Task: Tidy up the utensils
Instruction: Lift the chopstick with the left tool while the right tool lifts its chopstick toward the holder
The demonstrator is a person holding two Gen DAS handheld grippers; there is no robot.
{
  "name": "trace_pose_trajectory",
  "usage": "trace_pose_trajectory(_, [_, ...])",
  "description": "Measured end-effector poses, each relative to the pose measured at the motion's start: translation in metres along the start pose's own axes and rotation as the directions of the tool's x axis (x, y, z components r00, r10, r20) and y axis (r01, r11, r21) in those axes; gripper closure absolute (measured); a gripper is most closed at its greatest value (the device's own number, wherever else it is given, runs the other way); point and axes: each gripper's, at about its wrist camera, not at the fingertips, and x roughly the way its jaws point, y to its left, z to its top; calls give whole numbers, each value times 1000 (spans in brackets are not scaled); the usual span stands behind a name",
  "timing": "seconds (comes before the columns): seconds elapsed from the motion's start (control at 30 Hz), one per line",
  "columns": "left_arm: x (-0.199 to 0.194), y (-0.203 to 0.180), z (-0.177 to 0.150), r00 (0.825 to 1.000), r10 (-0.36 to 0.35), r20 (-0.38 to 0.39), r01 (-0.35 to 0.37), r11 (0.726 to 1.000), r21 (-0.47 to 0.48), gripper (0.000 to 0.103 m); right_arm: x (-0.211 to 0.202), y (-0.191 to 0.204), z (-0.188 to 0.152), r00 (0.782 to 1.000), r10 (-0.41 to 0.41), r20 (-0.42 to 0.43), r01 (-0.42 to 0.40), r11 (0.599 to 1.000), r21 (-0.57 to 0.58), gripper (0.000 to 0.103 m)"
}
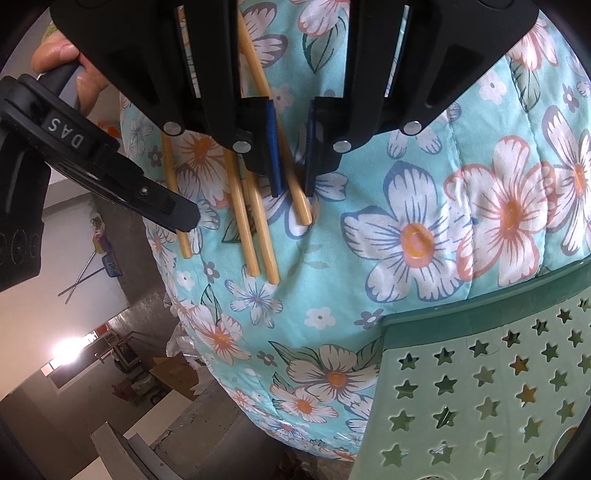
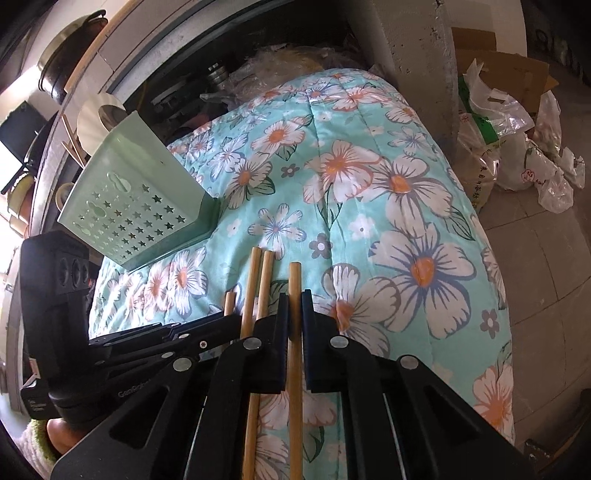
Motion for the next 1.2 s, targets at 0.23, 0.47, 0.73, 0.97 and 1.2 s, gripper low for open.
trace_pose_trajectory(0.23, [-15, 13, -6, 999, -41, 29, 42, 998, -47, 97, -39, 6, -1, 995, 83, 48, -83, 996, 16, 96])
trace_pose_trajectory(0.47, [-71, 36, -10, 987, -84, 137, 96, 992, -85, 97, -70, 27, 9, 974, 206, 98, -207, 978, 1, 96])
trace_pose_trajectory(0.73, [-162, 54, -11, 944, -127, 304, 152, 986, -61, 97, -94, 68, 19, 950, 278, 140, -268, 960, -85, 97])
trace_pose_trajectory(0.97, [-246, 54, -5, 869, -166, 465, 171, 985, 31, 97, -108, 91, 21, 939, 300, 166, -280, 950, -136, 97])
trace_pose_trajectory(1.2, [-314, 59, 16, 749, -150, 645, 143, 988, 64, 97, -112, 97, 22, 936, 309, 171, -287, 948, -141, 97])
